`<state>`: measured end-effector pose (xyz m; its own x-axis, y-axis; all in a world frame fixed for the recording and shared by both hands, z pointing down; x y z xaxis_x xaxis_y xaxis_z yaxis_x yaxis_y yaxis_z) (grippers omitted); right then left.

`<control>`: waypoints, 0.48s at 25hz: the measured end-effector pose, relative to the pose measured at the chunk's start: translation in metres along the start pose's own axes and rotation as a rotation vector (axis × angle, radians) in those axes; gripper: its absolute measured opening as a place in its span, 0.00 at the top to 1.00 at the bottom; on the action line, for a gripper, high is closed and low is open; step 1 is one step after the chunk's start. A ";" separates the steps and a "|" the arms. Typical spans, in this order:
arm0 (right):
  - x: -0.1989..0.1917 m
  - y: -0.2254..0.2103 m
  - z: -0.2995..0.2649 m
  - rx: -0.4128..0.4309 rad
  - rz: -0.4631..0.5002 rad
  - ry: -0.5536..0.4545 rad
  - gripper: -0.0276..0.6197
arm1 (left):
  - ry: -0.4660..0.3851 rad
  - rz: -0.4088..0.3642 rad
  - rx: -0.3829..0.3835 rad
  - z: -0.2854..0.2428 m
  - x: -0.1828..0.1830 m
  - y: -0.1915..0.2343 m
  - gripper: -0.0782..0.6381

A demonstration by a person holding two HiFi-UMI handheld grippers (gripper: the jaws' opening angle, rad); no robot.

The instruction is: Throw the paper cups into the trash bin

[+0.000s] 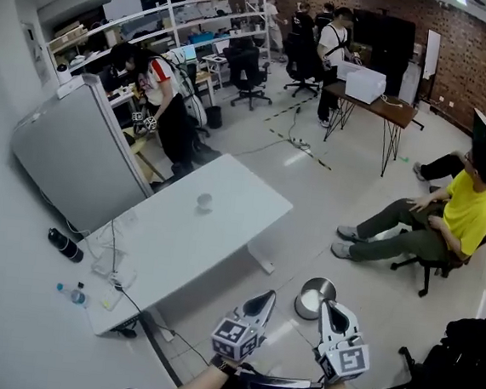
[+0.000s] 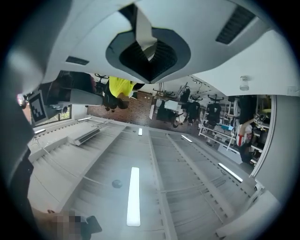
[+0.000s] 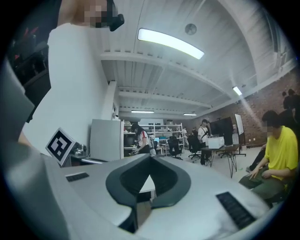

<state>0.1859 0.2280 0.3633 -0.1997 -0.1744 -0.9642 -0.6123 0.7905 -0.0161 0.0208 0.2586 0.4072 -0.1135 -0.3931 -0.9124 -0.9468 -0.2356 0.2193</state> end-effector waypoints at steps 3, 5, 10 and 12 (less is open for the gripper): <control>0.002 0.001 -0.013 0.019 -0.013 -0.007 0.95 | -0.003 0.006 0.038 0.006 0.002 0.013 0.89; 0.005 0.006 -0.023 0.041 -0.018 -0.005 0.95 | -0.001 0.017 0.061 0.007 0.003 0.026 0.89; 0.015 0.014 -0.062 0.069 0.006 0.012 0.95 | -0.030 0.028 0.086 0.002 0.017 0.060 0.89; 0.021 0.016 -0.081 0.067 0.008 0.014 0.95 | -0.040 0.024 0.086 0.001 0.024 0.075 0.89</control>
<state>0.1099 0.1890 0.3648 -0.2150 -0.1757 -0.9607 -0.5578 0.8295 -0.0269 -0.0535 0.2325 0.4016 -0.1473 -0.3612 -0.9208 -0.9657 -0.1488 0.2129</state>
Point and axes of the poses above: the fingertips, and each gripper's own axes: z backward along the fingers, y to its left, x out of its top, the point moved 4 cm from there along z, backward along the fingers, and after that the axes turned 14 degrees about y, right-handed, at the moved point
